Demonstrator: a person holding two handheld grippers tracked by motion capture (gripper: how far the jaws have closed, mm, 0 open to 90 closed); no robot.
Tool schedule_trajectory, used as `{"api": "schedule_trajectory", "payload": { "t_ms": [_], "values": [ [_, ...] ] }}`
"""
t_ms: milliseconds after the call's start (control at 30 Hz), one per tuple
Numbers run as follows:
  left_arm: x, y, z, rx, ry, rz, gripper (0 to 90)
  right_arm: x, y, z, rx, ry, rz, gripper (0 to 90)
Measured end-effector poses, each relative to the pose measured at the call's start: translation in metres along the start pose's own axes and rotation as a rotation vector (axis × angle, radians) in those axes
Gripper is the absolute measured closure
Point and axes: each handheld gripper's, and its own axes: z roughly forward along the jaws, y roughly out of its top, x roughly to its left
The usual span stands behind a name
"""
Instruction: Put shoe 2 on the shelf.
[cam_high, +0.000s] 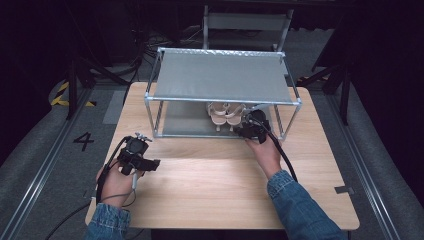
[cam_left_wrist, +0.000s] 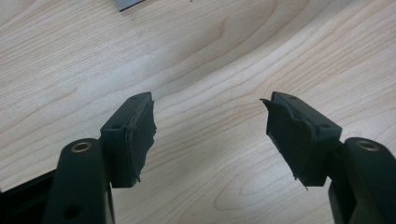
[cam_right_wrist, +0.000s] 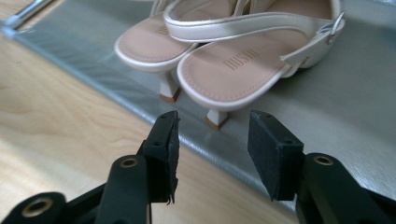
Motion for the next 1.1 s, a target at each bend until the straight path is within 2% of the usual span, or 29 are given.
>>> {"api": "schedule_trajectory", "payload": {
  "t_ms": [33,100,133,267,500,633,700,933,967,1100],
  "values": [
    [0.000,0.001,0.000,0.002,-0.001,0.006,32.9,0.000,0.000,-0.006,0.030,0.009,0.019,51.7],
    [0.000,0.002,0.000,0.002,0.000,0.007,32.9,-0.002,-0.003,-0.012,0.038,0.026,0.005,51.5],
    [-0.001,0.002,0.000,0.000,0.001,0.005,32.8,-0.003,-0.004,-0.015,0.025,0.025,-0.006,51.6],
    [-0.001,0.006,-0.001,-0.008,-0.003,0.009,32.6,-0.004,-0.010,-0.033,0.022,0.050,0.001,50.8],
    [-0.004,0.013,0.005,0.010,-0.012,0.023,32.2,-0.011,-0.022,-0.065,0.023,0.057,-0.013,48.8],
    [-0.006,0.017,0.005,0.014,-0.013,0.027,31.9,-0.015,-0.028,-0.076,0.037,0.058,-0.016,47.8],
    [-0.006,0.019,0.006,0.020,-0.010,0.049,31.3,-0.017,-0.033,-0.083,0.050,0.052,-0.016,46.8],
    [0.002,0.020,0.000,0.014,-0.020,0.040,28.2,-0.034,-0.050,-0.107,0.064,0.034,0.024,44.2],
    [0.003,0.020,-0.001,0.013,-0.025,0.027,27.6,-0.037,-0.052,-0.110,0.071,0.028,0.033,44.8],
    [0.008,0.018,-0.002,0.018,-0.019,0.025,27.4,-0.051,-0.061,-0.119,0.107,0.017,0.051,45.5]
  ]
}}
